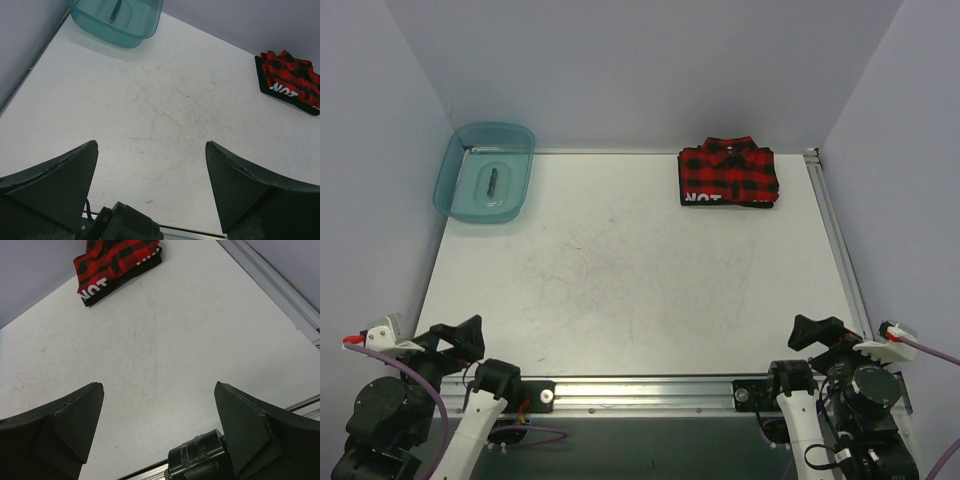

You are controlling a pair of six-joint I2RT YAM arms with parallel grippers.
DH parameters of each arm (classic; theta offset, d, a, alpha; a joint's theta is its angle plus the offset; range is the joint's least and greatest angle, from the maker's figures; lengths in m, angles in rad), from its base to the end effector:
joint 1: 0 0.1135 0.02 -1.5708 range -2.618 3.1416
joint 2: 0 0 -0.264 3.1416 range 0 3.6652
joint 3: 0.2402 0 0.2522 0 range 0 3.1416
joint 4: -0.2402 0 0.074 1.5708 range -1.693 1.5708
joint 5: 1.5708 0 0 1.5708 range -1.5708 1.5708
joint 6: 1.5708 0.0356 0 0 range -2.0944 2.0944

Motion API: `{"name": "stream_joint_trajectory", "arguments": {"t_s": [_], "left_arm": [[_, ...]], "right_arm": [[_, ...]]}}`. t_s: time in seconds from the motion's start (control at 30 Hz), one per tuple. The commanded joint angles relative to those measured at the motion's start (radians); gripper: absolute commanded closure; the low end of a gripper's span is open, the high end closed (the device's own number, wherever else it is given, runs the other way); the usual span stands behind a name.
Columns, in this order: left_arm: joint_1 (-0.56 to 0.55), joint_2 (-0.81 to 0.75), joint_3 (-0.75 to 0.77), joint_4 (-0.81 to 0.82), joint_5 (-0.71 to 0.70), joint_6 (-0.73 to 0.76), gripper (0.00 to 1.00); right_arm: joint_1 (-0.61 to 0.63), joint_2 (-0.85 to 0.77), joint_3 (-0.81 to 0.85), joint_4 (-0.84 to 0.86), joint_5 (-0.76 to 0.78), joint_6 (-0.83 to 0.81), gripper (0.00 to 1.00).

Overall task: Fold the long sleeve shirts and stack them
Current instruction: Neatly place the folded shirt to the corner

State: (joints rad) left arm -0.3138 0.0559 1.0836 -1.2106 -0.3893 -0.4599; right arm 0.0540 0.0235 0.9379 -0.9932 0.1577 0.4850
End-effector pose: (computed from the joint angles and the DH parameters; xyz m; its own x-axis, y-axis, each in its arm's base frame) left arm -0.0560 0.0324 0.3495 -0.1242 -0.3914 -0.9118 -0.1390 0.9167 -0.3746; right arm -0.0328 -0.0074 0.3418 -0.0215 0.4599 -0.8877 0.1278 0.8819 0.4538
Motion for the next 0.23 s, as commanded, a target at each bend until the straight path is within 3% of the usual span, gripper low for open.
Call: {"name": "stream_joint_trajectory", "arguments": {"t_s": [0.0,0.2], "left_arm": [[-0.004,0.025,-0.002,-0.004,-0.017,0.003,0.03],[-0.004,0.047,-0.007,-0.003,-0.011,0.006,0.03]], "right_arm": [[0.006,0.007,-0.008,0.028,-0.006,-0.013,0.00],[0.004,0.013,-0.007,0.039,-0.014,-0.017,0.00]]}}
